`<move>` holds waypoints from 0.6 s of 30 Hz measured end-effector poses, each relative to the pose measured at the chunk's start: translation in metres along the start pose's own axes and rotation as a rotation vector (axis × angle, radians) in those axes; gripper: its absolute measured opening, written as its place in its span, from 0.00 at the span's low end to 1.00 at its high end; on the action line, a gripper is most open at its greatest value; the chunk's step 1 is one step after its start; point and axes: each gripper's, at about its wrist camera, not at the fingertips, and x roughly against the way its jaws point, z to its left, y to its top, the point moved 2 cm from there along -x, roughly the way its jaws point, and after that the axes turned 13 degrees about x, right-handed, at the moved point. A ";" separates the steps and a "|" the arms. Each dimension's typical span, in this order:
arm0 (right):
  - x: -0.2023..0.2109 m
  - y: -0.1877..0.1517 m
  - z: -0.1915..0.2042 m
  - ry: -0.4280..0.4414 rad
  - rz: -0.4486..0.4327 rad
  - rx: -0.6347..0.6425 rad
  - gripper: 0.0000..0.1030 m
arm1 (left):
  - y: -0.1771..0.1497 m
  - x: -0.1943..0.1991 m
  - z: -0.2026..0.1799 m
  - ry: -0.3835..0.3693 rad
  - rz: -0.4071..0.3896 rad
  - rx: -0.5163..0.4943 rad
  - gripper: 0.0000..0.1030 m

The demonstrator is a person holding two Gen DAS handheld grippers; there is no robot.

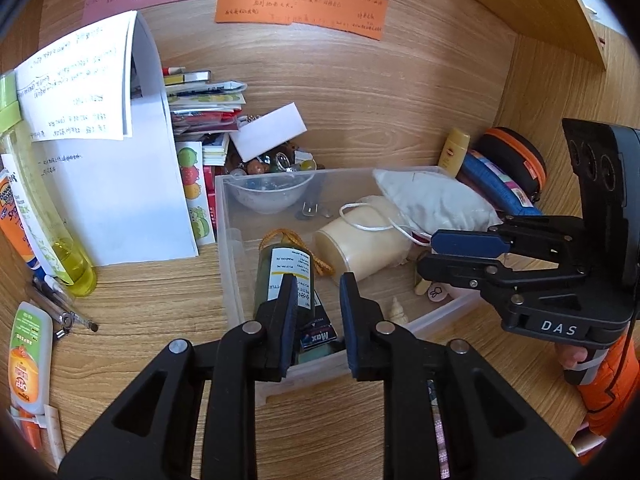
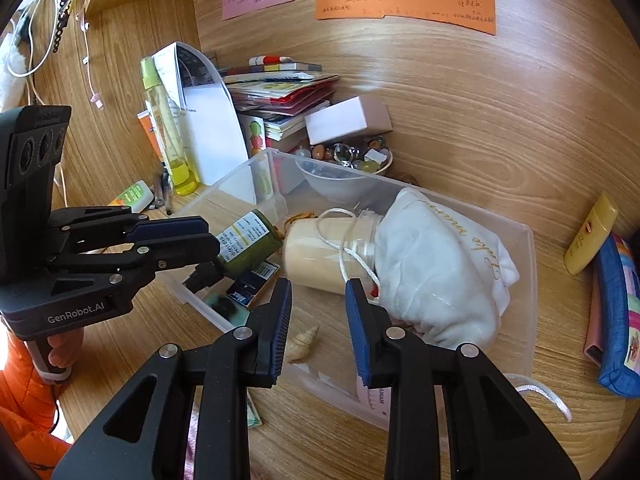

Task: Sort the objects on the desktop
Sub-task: 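Open both grippers to drop the clip and eraser into the clear box, then move the left gripper to the green square badge while the right grasps the bagged pink rope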

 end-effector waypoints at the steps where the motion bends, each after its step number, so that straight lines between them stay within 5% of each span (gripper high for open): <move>1: 0.001 0.000 0.000 0.005 -0.002 -0.001 0.25 | 0.000 0.001 0.000 -0.002 -0.006 0.000 0.21; 6: 0.013 0.006 0.003 0.010 -0.022 0.006 0.25 | 0.004 0.009 0.006 -0.018 -0.030 0.035 0.33; 11: 0.037 0.008 0.010 -0.025 -0.070 0.033 0.48 | -0.001 0.023 0.003 -0.009 -0.033 0.035 0.35; 18: 0.052 -0.005 0.022 -0.050 -0.035 0.087 0.63 | -0.011 0.049 -0.001 0.025 -0.068 0.011 0.69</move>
